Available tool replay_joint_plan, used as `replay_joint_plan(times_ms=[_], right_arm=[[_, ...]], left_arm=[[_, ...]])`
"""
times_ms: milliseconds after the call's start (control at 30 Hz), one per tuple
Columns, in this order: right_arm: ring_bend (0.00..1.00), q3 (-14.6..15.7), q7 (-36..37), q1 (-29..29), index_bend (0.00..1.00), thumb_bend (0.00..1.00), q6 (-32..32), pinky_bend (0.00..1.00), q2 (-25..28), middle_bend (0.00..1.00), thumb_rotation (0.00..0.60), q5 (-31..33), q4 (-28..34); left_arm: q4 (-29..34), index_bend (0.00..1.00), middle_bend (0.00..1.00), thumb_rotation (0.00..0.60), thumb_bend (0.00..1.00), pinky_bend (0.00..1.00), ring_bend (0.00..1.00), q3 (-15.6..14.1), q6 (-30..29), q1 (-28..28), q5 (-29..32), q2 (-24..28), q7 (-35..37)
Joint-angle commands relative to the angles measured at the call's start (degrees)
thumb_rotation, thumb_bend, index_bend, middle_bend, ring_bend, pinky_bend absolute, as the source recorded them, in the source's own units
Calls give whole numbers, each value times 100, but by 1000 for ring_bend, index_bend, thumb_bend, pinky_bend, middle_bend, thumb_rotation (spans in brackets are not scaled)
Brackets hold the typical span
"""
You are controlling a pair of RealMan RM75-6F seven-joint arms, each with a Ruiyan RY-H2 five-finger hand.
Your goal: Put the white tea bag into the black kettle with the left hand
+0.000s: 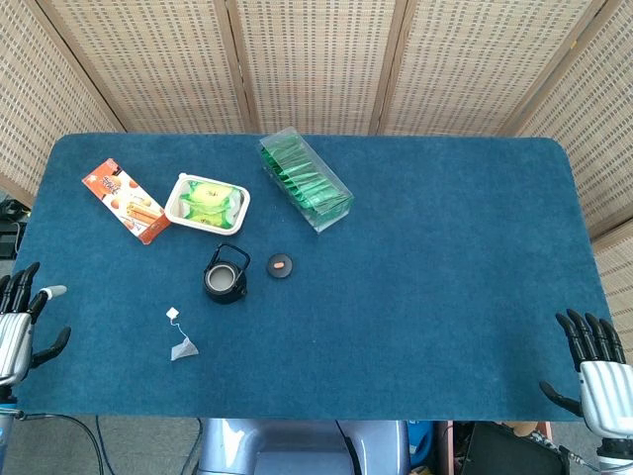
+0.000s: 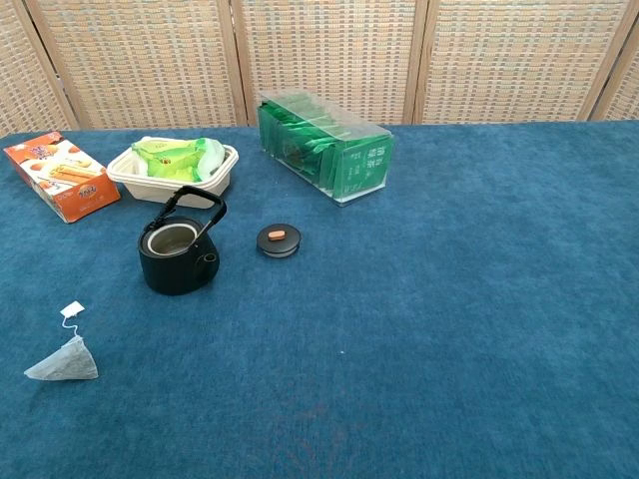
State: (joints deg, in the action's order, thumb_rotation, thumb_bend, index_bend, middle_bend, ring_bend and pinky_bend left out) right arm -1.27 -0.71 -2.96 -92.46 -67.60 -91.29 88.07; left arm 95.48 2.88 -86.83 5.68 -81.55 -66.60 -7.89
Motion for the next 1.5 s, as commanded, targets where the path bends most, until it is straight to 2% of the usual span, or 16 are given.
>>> replay_joint_plan(times_ms=[33, 333, 500, 733, 900, 1267, 1500], right_arm=[[0, -2, 4, 10, 107, 19, 15, 64, -1, 141, 600, 5, -4], [0, -15, 3, 24, 107, 18, 36, 64, 8, 141, 600, 32, -7], [0, -9, 7, 11, 107, 18, 29, 64, 9, 141, 600, 46, -17], [0, 6, 49, -26, 107, 19, 6, 64, -5, 141, 600, 77, -51], [0, 12, 50, -48, 107, 19, -22, 64, 2, 141, 600, 79, -52], [0, 20, 47, -92, 107, 19, -57, 64, 21, 141, 600, 106, -47], [0, 25, 51, -139, 107, 18, -99, 64, 31, 141, 600, 135, -54]], left_arm=[[-12, 287, 0, 600, 337, 0, 0, 4, 13, 0, 3, -9, -6], [-76, 296, 0, 600, 336, 0, 0, 93, 130, 89, 43, -34, -56], [-257, 334, 0, 600, 336, 0, 0, 180, 278, 235, 49, -85, -131], [-742, 353, 0, 600, 336, 0, 0, 362, 1079, 673, 405, -243, -22], [-1004, 418, 0, 600, 336, 0, 0, 381, 1553, 957, 496, -390, -100], [-1733, 431, 0, 600, 337, 0, 0, 402, 2393, 1542, 586, -1018, -72], [-2127, 431, 0, 600, 337, 0, 0, 315, 2605, 1784, 419, -1527, 52]])
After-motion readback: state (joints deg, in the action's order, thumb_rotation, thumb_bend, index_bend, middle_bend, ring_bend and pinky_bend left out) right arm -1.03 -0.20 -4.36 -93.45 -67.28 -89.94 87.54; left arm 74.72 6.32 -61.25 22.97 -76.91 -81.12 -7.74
